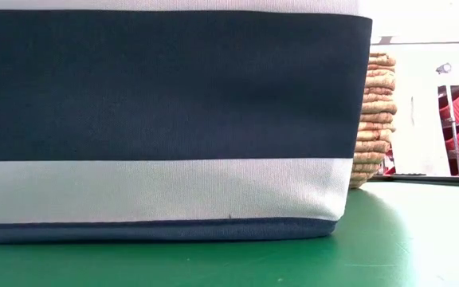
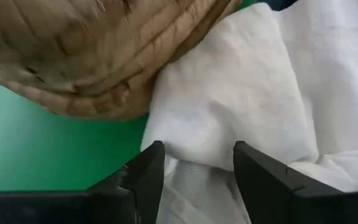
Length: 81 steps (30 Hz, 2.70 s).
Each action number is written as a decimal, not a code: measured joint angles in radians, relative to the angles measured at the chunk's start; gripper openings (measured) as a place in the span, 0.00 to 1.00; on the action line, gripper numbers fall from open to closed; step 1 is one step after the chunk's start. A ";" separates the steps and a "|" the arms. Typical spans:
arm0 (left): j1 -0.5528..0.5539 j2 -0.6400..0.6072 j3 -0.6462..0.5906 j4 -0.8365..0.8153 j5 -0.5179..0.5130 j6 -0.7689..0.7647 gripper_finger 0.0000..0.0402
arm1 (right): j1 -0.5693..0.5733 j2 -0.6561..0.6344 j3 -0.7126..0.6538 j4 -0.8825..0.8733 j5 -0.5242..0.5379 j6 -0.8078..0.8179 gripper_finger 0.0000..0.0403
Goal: Sort clothes
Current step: Put the white shirt into the blue laundry organizer
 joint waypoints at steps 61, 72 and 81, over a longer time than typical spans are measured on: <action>-0.141 0.054 0.050 0.138 0.105 0.017 0.02 | 0.000 0.004 0.000 0.005 0.002 0.008 0.37; -0.155 0.058 0.173 -0.015 0.061 -0.014 0.00 | 0.000 0.040 0.000 0.006 0.007 0.020 0.37; -0.138 0.049 0.268 -0.337 -0.191 -0.099 0.09 | 0.000 0.056 0.000 0.008 0.006 0.034 0.37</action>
